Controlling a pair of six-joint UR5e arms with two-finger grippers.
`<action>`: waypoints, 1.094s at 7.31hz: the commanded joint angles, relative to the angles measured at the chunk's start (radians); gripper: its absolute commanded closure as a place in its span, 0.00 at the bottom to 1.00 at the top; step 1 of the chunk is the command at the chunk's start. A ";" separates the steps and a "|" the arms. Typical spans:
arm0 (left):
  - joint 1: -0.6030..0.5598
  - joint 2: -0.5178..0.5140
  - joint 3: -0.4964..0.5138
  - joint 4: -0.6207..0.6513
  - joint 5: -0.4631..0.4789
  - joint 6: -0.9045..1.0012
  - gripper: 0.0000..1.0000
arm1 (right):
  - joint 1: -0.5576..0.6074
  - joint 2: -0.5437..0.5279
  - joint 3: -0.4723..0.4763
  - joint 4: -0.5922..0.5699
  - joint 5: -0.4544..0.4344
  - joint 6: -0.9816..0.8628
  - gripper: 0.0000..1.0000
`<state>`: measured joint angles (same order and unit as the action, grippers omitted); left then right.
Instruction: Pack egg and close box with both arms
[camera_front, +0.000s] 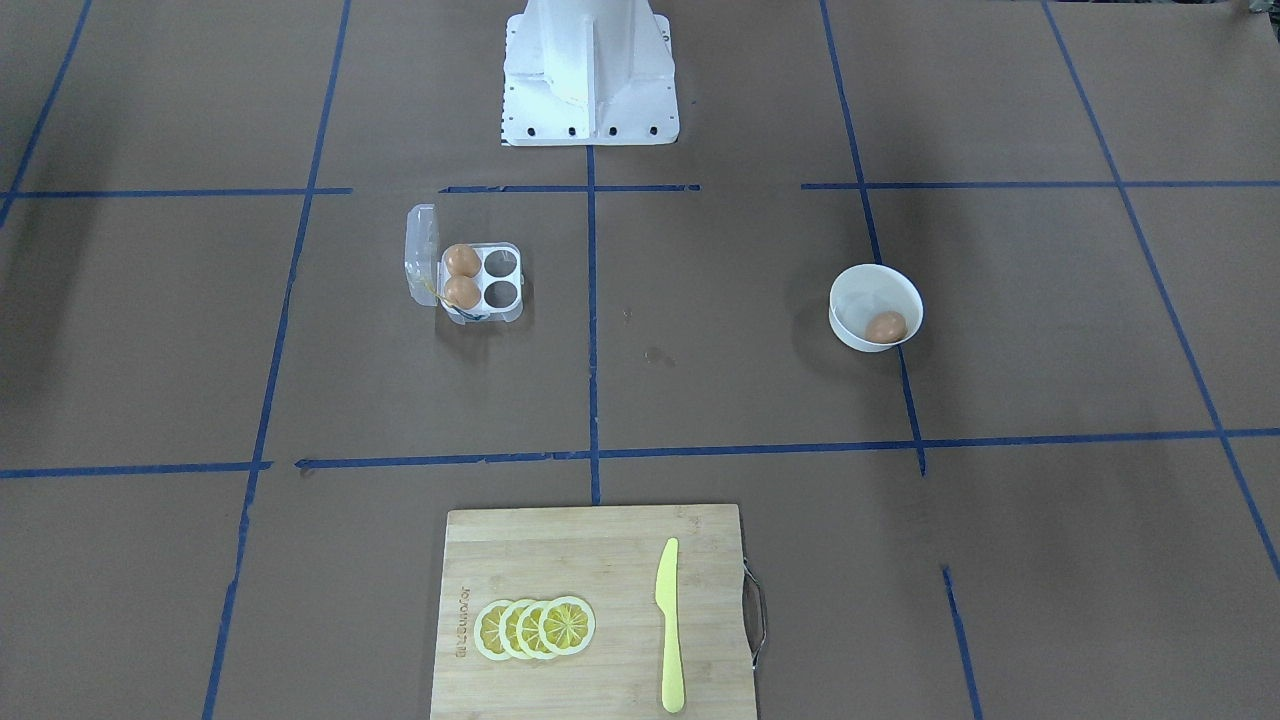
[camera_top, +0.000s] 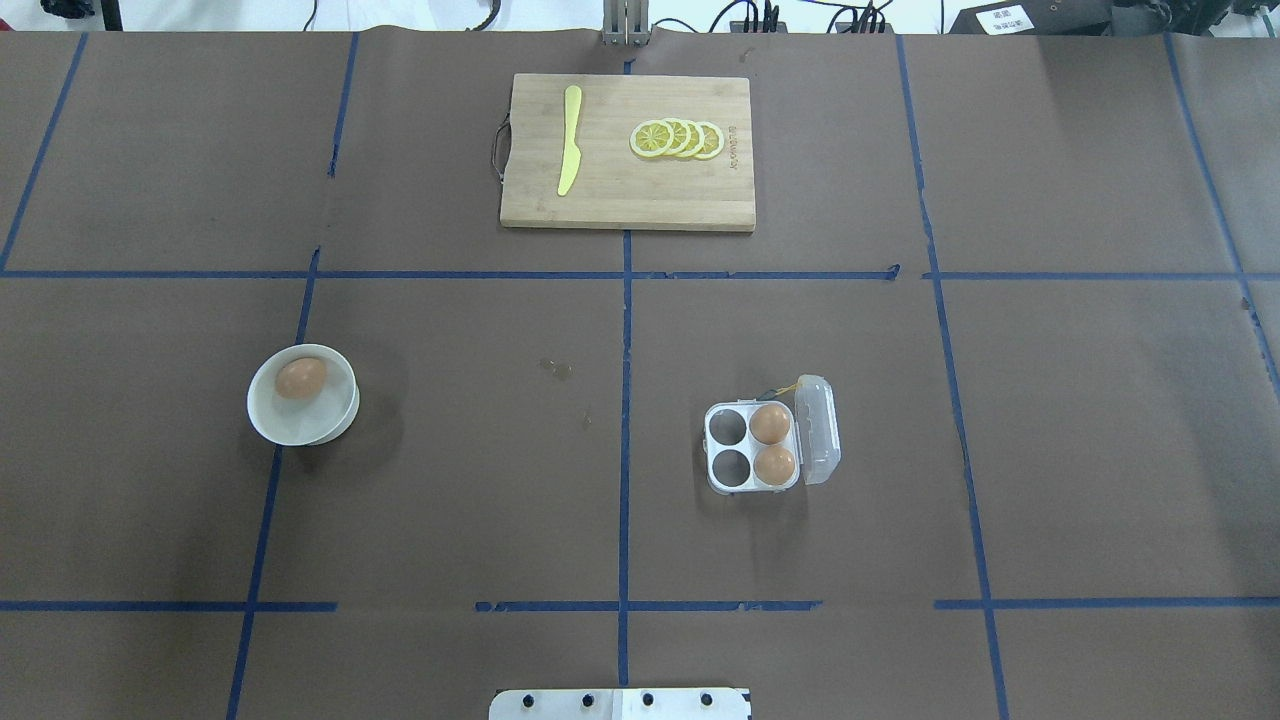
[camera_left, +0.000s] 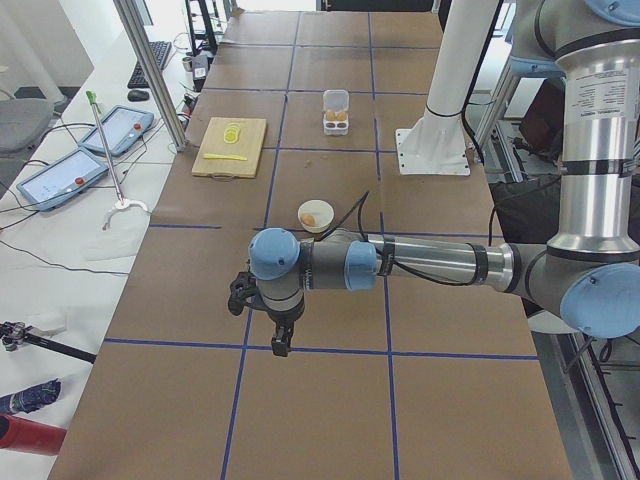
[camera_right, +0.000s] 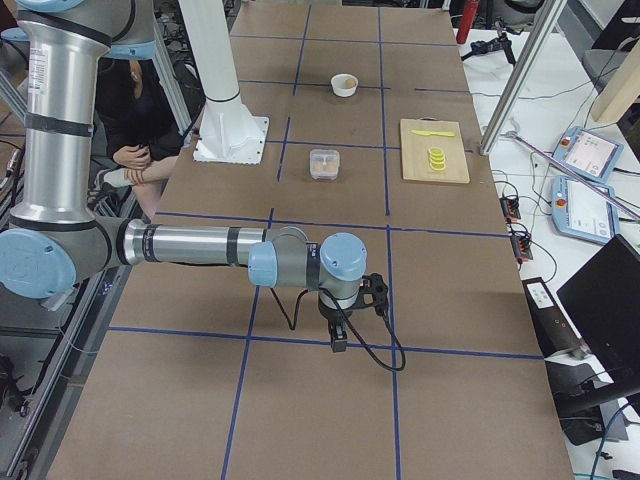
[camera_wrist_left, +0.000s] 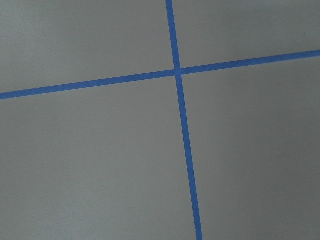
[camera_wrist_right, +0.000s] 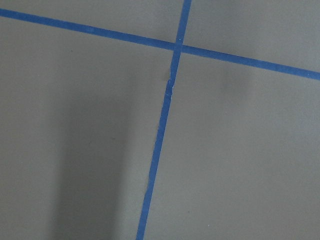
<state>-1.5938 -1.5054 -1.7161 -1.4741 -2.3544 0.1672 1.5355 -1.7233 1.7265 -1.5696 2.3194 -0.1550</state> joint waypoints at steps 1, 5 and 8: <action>-0.001 -0.002 0.000 -0.005 -0.002 0.008 0.00 | 0.000 0.001 0.001 0.000 0.002 -0.001 0.00; 0.000 -0.001 -0.002 -0.098 0.006 0.008 0.00 | -0.002 -0.002 0.018 0.104 0.017 0.005 0.00; 0.002 -0.002 -0.003 -0.260 -0.006 0.002 0.00 | -0.002 -0.001 0.019 0.186 0.014 0.012 0.00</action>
<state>-1.5930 -1.5073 -1.7172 -1.6491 -2.3593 0.1712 1.5340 -1.7275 1.7446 -1.4199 2.3338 -0.1448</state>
